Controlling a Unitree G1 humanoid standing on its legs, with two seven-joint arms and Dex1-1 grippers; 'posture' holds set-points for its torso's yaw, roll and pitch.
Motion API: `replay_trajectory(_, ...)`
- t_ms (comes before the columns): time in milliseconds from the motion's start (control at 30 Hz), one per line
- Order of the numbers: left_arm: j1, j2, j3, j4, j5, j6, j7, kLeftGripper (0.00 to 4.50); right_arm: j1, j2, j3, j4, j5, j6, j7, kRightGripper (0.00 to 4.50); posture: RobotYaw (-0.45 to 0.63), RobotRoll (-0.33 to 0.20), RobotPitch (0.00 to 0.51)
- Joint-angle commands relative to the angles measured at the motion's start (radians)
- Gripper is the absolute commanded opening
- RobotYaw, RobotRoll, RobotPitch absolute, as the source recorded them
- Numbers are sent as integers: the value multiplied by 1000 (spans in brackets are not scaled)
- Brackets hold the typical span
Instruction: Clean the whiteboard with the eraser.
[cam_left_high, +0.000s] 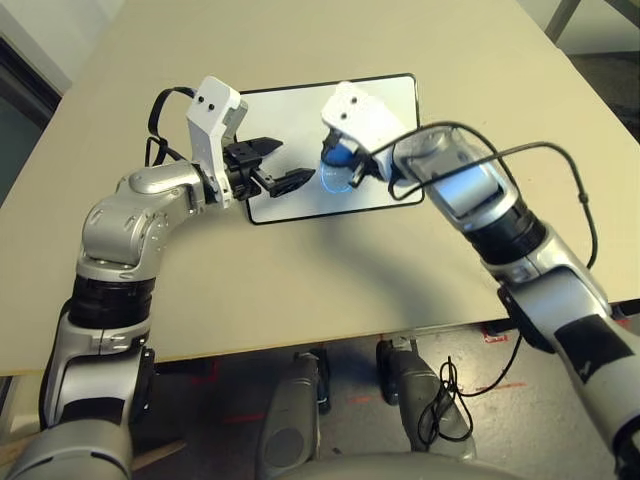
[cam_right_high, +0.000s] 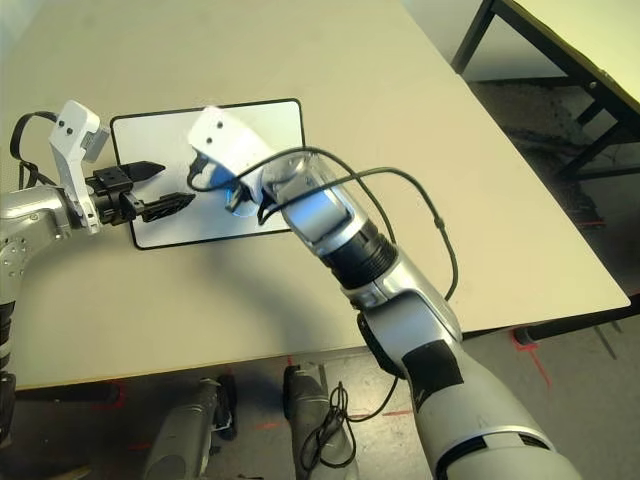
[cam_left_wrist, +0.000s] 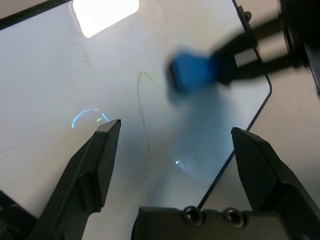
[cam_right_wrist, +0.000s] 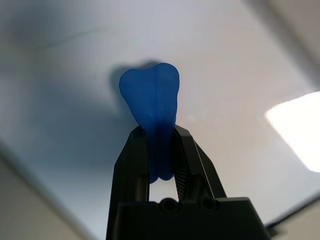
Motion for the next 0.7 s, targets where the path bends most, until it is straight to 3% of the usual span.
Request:
replay_trajectory(33,17,-3,-2,-15,-6,9,2,4500,-3,14,-8,23,-17,-26,2,591,39,0,242)
replay_trajectory(400,21,-8,3,-17,-10,12,8,4500,136,-18,150,-201,-3,121,119,591,38,0,245)
replay_trajectory(700,23,1,12,4,4,-6,10,4500,14,59,19,11,-34,-43,28,591,43,0,243)
